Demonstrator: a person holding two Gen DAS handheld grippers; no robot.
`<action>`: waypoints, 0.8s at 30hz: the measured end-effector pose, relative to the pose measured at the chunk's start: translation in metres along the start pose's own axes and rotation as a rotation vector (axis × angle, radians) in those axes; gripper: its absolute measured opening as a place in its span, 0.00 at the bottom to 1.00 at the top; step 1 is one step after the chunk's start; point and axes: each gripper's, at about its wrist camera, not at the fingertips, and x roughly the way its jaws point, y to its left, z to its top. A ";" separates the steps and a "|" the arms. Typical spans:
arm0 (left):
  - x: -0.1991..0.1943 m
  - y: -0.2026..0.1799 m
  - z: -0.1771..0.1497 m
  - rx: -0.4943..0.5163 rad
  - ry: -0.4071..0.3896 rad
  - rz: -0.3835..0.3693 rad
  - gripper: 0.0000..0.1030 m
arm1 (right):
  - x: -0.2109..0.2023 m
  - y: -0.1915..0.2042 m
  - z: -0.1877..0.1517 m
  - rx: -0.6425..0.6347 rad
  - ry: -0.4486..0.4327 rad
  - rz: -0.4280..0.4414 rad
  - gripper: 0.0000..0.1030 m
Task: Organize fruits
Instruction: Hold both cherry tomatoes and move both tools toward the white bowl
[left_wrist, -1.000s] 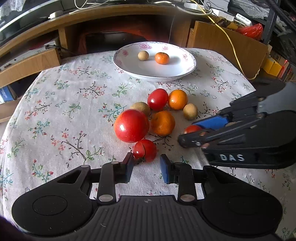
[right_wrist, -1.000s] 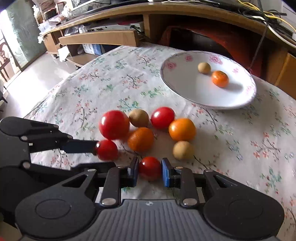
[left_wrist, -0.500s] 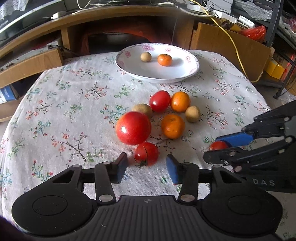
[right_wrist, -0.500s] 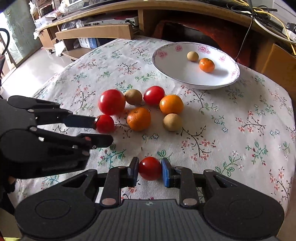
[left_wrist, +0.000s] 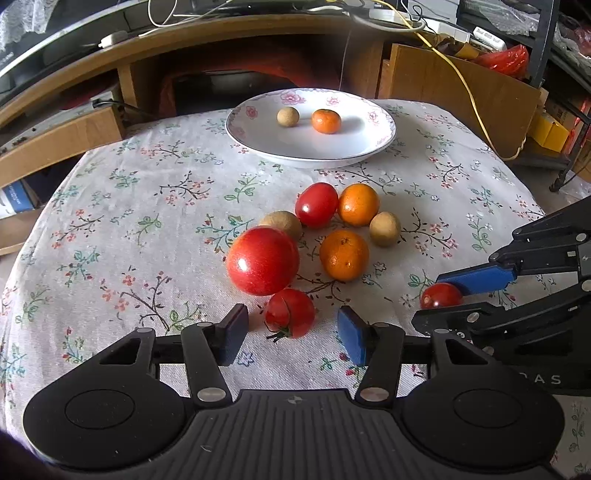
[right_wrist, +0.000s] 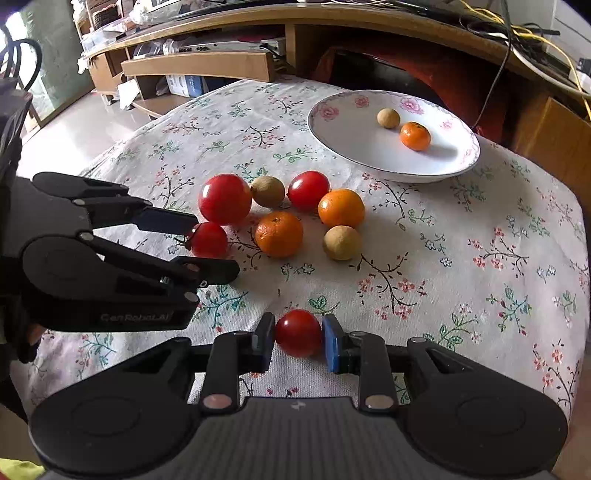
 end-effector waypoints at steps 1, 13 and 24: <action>0.000 0.000 0.000 -0.002 -0.002 -0.002 0.56 | 0.000 0.001 0.000 -0.006 0.002 -0.003 0.27; -0.002 -0.004 0.002 0.014 0.017 -0.006 0.34 | -0.004 -0.002 0.000 0.035 0.029 -0.042 0.25; -0.007 -0.005 -0.004 0.004 0.027 -0.016 0.33 | -0.008 -0.004 -0.001 0.047 0.030 -0.044 0.25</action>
